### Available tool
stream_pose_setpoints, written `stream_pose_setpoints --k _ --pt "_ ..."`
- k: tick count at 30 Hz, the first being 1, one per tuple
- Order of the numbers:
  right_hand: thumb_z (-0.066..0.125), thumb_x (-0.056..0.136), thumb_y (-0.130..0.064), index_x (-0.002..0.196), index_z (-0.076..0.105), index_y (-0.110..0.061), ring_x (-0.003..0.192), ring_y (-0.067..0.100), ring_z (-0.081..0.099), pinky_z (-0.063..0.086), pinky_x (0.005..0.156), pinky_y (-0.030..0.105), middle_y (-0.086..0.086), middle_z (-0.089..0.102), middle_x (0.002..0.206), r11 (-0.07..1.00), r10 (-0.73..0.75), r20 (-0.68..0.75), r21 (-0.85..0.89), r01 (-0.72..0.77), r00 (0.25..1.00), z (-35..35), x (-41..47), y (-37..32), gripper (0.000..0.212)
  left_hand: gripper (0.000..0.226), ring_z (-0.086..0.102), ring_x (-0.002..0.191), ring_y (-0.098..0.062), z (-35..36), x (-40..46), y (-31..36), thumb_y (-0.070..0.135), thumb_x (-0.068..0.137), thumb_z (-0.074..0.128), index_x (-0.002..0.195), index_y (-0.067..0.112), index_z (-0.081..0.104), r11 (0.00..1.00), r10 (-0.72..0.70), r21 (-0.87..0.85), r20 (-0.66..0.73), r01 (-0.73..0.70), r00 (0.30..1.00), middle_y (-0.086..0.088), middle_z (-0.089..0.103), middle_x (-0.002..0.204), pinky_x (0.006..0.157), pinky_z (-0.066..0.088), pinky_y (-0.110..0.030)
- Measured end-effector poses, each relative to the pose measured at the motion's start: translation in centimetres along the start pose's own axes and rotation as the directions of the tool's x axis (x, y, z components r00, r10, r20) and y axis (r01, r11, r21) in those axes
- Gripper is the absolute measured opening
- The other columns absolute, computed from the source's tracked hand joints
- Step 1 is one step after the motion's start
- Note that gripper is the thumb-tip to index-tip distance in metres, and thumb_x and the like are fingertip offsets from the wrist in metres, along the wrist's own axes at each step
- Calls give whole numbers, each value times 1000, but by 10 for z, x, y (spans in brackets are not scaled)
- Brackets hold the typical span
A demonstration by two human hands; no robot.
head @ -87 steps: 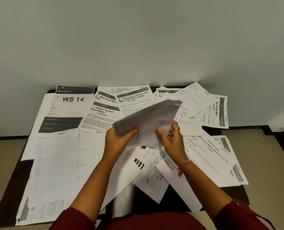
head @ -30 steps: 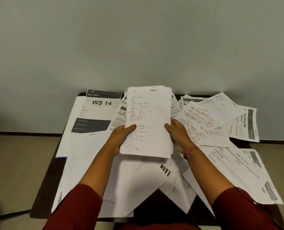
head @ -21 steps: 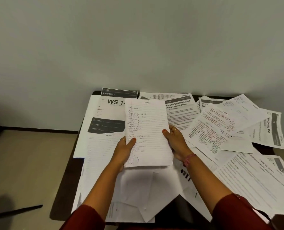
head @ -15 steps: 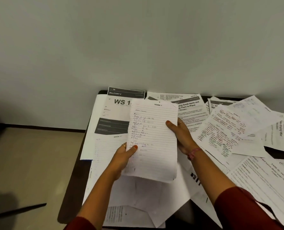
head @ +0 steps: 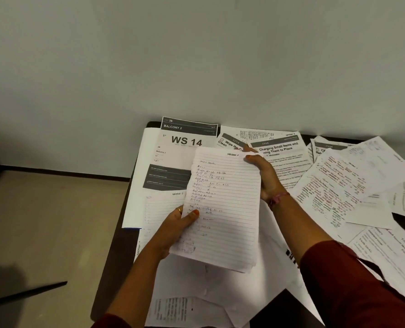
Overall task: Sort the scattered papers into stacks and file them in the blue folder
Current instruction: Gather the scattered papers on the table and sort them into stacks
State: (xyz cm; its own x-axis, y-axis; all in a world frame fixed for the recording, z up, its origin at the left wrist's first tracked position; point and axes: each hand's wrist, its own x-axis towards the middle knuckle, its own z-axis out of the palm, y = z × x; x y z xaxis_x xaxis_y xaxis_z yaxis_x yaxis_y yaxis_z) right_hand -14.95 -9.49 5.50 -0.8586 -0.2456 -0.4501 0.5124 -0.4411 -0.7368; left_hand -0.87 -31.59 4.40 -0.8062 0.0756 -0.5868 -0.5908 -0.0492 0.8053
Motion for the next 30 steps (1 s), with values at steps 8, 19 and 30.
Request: stream_pose_setpoints --k 8,19,30 --pt "56 91 -2 112 62 -11 98 26 67 57 78 36 12 69 110 982 -50 -54 -184 40 997 8 6 16 24 16 71 86 -11 -9 0 -10 32 95 54 110 26 58 997 -36 -64 -54 32 998 7 72 100 63 55 -22" --pt "47 98 -36 119 60 -18 108 16 61 49 95 33 -3 64 117 832 -76 -124 -554 -5 989 30 26 58 30 18 68 98 -21 -42 -11 -44 25 94 57 110 20 60 983 -79 -180 -219 40 973 -3 70 106 83 56 -37" --pt "29 98 -49 151 14 -36 148 24 -4 -1 114 55 -9 9 160 -377 82 414 -829 413 907 43 38 104 57 20 68 92 -23 -93 -31 -54 20 95 57 114 17 61 928 -81 -364 -407 -80 910 -6 71 105 67 59 -29"
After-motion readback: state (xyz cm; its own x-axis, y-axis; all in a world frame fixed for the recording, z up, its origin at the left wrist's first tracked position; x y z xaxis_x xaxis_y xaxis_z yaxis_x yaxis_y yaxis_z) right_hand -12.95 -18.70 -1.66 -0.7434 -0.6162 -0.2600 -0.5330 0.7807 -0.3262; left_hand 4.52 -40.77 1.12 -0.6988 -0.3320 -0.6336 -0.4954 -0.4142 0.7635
